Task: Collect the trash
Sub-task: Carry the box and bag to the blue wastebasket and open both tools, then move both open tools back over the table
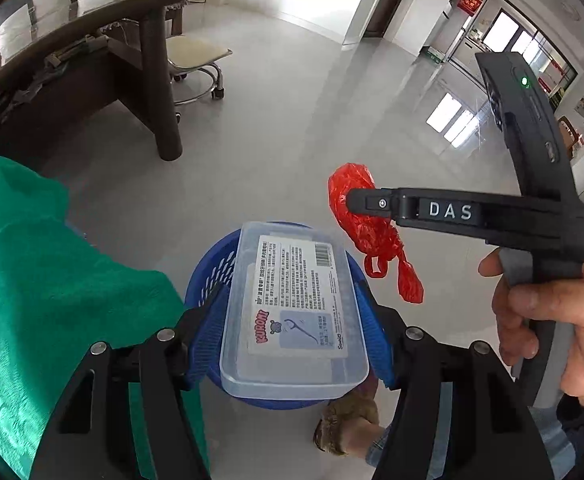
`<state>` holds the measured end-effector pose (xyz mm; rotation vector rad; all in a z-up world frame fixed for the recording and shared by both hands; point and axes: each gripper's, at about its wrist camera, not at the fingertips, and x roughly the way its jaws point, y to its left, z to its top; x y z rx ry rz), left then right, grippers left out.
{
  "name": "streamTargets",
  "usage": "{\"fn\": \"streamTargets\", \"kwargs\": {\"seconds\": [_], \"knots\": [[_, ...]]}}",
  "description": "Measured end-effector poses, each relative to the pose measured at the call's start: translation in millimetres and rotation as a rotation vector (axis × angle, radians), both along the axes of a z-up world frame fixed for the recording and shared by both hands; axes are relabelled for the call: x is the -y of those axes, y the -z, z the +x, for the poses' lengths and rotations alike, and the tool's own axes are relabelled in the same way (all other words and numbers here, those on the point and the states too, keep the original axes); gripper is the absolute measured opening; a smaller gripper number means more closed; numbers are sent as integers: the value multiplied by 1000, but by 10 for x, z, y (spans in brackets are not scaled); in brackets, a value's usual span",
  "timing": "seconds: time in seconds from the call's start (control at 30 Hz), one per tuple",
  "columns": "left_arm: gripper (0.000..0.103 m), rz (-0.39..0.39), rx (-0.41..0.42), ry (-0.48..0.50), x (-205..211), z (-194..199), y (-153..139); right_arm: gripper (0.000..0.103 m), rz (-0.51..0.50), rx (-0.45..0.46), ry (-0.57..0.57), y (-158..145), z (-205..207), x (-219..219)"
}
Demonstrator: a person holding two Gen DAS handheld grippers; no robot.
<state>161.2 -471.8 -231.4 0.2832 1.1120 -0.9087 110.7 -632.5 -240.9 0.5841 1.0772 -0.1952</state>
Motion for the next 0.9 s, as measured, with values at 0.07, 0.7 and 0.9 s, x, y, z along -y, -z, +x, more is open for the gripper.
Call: {"fn": "streamTargets", "kwargs": {"seconds": [0.07, 0.7, 0.9], "knots": [[85, 6, 17, -4, 62, 28, 59, 48, 31, 3, 9, 54, 3, 55], [98, -121, 276, -340, -1640, -348, -917, 94, -310, 241, -25, -849, -174, -743], [98, 4, 298, -510, -2741, -298, -868, 98, -402, 379, -205, -1019, -230, -1968]]}}
